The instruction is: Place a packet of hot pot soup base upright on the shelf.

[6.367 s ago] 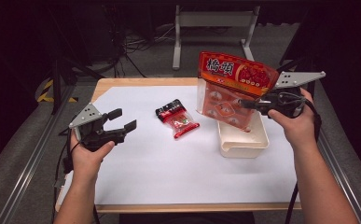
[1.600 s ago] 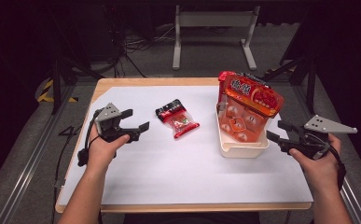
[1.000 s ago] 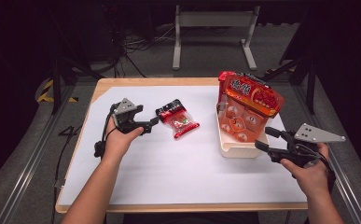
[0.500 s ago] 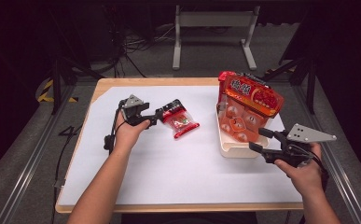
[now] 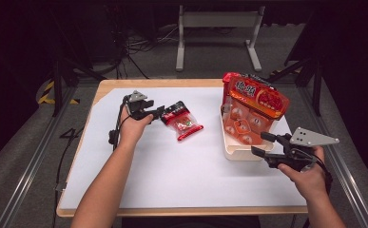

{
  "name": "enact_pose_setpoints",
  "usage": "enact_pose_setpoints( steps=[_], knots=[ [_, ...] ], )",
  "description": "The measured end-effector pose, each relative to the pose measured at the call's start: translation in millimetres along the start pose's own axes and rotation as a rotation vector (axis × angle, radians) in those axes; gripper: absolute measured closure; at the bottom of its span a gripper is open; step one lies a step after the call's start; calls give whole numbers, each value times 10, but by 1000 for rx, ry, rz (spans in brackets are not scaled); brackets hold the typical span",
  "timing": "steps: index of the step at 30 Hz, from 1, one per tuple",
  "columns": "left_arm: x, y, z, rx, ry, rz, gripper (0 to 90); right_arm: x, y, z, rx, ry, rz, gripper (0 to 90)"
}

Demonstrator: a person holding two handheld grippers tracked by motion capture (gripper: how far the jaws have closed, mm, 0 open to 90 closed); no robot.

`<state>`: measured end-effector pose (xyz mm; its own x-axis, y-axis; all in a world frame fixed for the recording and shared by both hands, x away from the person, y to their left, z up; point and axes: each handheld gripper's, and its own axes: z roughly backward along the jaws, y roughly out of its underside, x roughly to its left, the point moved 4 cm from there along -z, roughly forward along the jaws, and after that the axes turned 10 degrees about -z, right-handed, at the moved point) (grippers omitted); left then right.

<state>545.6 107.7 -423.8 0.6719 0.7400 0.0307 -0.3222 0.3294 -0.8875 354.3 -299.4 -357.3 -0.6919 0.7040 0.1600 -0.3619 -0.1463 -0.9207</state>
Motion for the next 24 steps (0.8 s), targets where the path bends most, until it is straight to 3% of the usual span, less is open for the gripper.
enact_pose_setpoints(
  steps=[4, 9, 15, 24],
  knots=[
    [57, 17, -117, 46, -9, 12, 433, -3, 25, -23, 6, -8, -4, 355],
    [86, 37, -235, 54, -1, 41, 445, 1, 42, -49, 10, -18, -7, 352],
    [115, 147, -367, 99, 12, 63, 461, 30, 60, -73, 20, -28, -4, 347],
    [117, 229, -432, 125, 45, 106, 518, 38, 72, -58, 20, -20, -1, 347]
  ],
)
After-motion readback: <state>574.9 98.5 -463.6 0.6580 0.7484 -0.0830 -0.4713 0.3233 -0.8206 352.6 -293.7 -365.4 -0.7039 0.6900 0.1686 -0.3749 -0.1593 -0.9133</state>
